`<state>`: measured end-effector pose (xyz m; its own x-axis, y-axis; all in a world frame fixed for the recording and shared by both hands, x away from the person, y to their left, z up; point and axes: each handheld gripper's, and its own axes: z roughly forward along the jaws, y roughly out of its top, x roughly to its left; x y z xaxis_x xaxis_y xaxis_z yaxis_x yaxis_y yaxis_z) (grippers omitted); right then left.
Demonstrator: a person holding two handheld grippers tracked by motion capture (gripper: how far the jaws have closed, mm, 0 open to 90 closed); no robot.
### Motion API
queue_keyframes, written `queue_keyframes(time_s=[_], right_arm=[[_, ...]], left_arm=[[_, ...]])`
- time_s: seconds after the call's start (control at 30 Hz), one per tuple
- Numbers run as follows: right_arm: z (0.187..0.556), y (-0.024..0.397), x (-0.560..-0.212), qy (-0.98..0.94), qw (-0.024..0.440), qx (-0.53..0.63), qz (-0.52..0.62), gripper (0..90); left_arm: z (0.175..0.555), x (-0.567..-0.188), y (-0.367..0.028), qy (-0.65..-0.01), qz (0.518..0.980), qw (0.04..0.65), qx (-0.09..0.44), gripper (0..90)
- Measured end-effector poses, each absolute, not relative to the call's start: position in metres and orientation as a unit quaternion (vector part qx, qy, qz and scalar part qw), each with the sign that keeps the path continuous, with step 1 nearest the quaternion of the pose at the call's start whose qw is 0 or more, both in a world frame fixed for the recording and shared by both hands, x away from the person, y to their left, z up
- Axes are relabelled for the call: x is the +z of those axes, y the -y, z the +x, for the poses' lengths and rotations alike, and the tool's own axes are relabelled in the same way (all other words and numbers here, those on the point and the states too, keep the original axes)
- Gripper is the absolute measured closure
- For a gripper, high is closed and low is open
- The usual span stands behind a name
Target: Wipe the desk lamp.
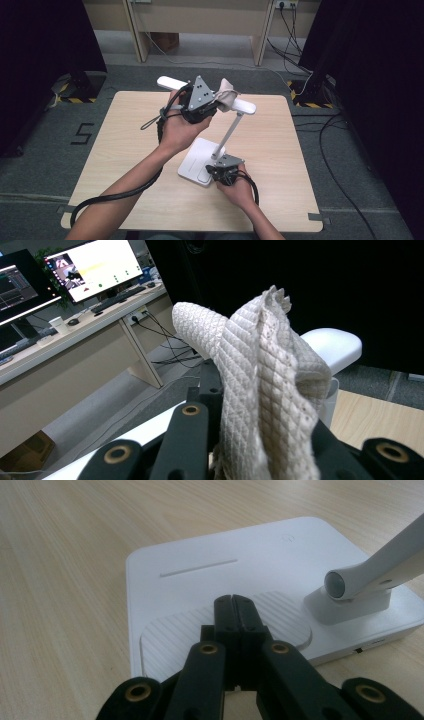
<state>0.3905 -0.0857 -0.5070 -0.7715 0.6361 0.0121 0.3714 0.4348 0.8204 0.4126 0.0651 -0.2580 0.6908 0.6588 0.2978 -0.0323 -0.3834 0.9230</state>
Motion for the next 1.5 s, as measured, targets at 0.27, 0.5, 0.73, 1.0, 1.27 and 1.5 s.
queue_keyframes(time_s=[0.27,0.5,0.73,1.0,1.27,1.5], right_arm=[[0.39,0.086,-0.507,-0.834,0.151,0.437,0.302,90.0],[0.39,0.086,-0.507,-0.833,0.152,0.437,0.302,90.0],[0.39,0.086,-0.507,-0.834,0.152,0.437,0.301,90.0],[0.39,0.085,-0.507,-0.834,0.152,0.437,0.302,90.0],[0.39,0.085,-0.507,-0.833,0.152,0.438,0.302,90.0],[0.39,0.085,-0.507,-0.833,0.152,0.438,0.301,90.0]], left_arm=[[0.412,-0.258,-0.06,-0.202,0.762,0.517,0.334,80.8],[0.411,-0.258,-0.053,-0.196,0.763,0.52,0.331,80.8],[0.41,-0.259,-0.05,-0.194,0.763,0.521,0.33,80.9],[0.409,-0.259,-0.045,-0.188,0.764,0.524,0.326,80.9],[0.409,-0.259,-0.039,-0.185,0.766,0.524,0.324,80.9],[0.408,-0.259,-0.034,-0.181,0.766,0.527,0.322,81.0]])
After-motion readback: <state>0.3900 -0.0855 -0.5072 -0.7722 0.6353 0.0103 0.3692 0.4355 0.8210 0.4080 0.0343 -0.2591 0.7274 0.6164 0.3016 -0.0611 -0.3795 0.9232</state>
